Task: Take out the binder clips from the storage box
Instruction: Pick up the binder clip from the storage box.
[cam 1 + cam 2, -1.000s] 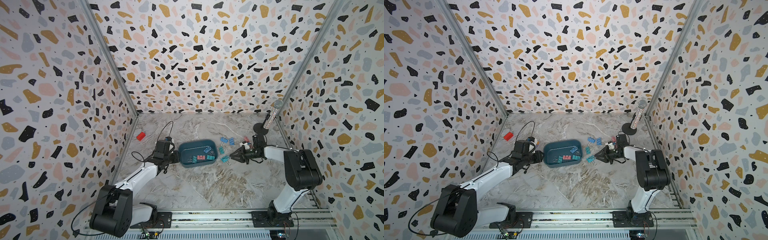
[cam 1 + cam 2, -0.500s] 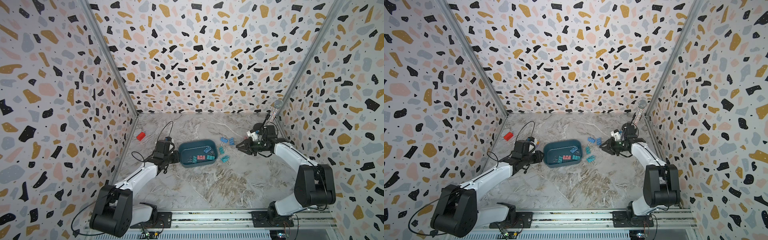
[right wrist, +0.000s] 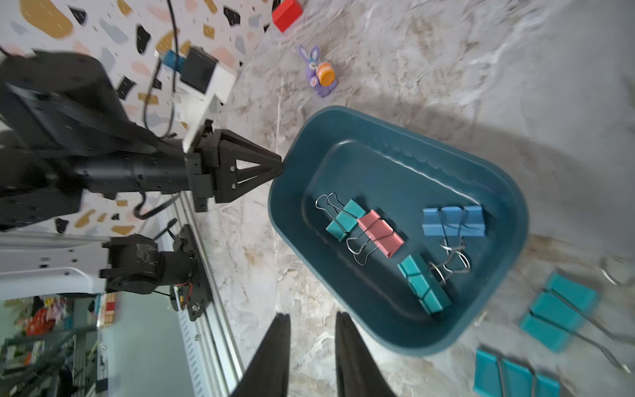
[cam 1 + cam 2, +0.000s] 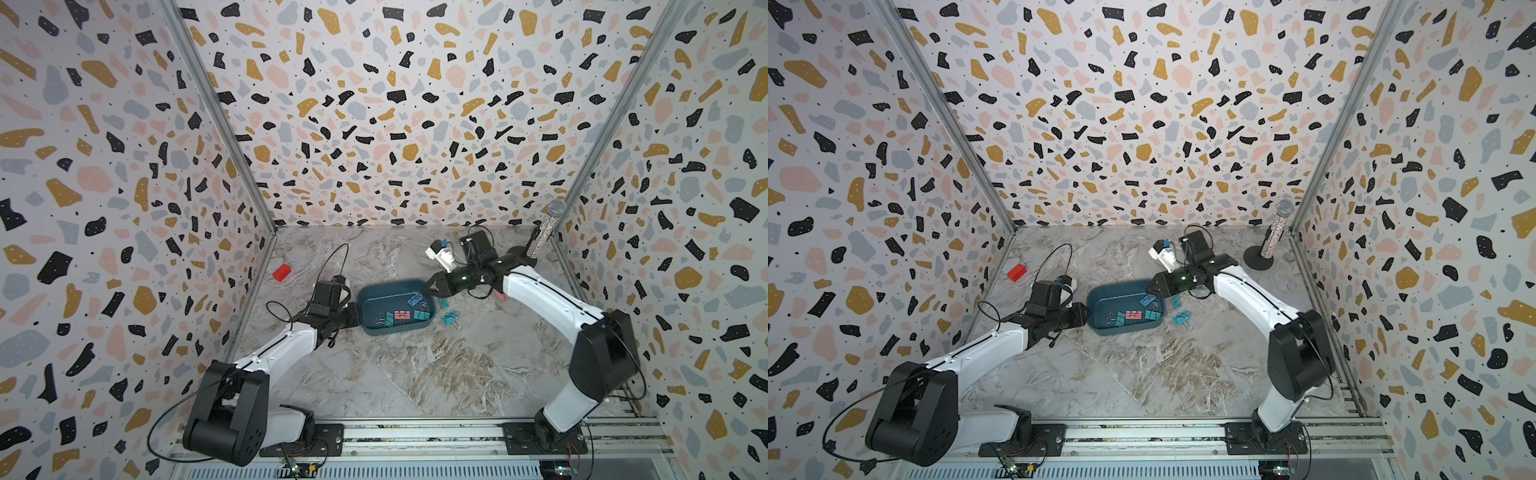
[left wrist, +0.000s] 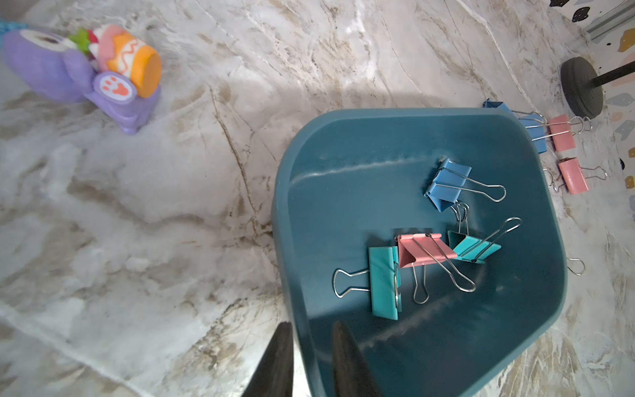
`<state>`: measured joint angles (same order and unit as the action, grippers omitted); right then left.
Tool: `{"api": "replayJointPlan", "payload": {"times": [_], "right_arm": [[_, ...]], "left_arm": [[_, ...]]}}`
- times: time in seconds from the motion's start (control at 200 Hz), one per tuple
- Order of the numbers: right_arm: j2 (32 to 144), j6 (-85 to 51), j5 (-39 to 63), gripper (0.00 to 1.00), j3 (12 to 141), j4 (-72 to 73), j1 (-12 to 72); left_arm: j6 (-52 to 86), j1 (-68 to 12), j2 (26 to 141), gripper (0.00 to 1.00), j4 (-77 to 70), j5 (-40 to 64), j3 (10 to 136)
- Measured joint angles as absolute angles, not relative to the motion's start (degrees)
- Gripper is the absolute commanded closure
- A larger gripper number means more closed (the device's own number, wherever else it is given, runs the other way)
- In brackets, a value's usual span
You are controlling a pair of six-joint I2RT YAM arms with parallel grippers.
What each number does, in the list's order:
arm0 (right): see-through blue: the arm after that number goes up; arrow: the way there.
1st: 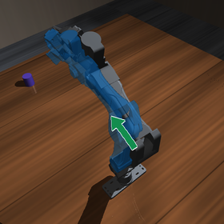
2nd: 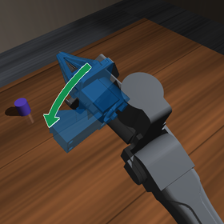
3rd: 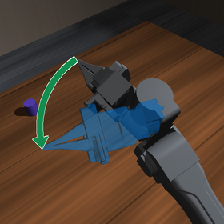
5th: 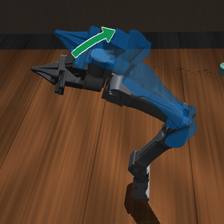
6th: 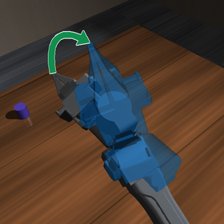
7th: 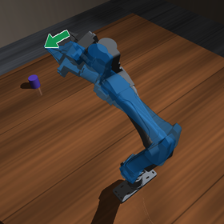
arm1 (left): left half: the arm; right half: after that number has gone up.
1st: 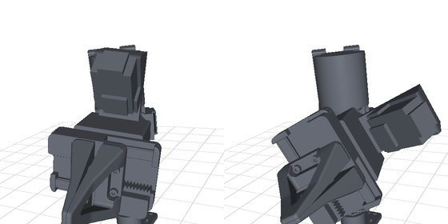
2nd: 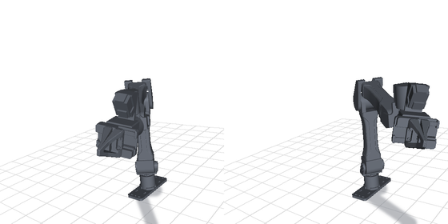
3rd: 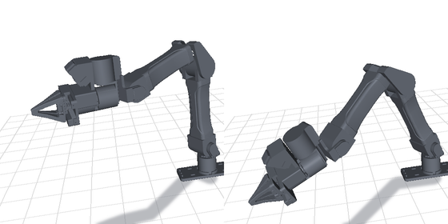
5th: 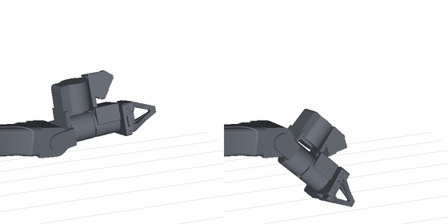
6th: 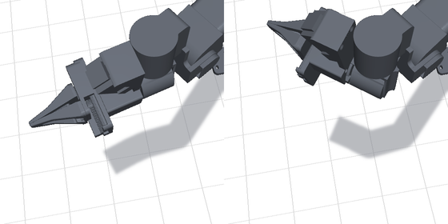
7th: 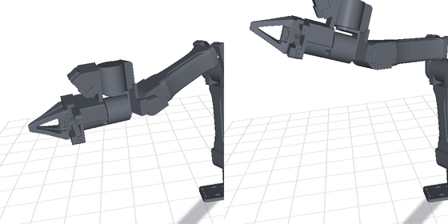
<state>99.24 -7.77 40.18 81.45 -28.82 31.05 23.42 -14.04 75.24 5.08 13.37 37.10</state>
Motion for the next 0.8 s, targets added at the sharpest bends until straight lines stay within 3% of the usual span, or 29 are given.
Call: {"api": "replayJointPlan", "payload": {"times": [0.265, 0.801], "right_arm": [[115.7, 1.6, 38.2, 0.68, 91.9, -33.8, 37.1], [123.3, 8.4, 39.0, 0.61, 98.4, -34.3, 39.9]], "left_arm": [[23.4, -14.0, 75.2, 0.76, 5.0, 14.1, 37.1], [23.6, -14.0, 75.2, 0.76, 5.0, 14.3, 37.1]]}}
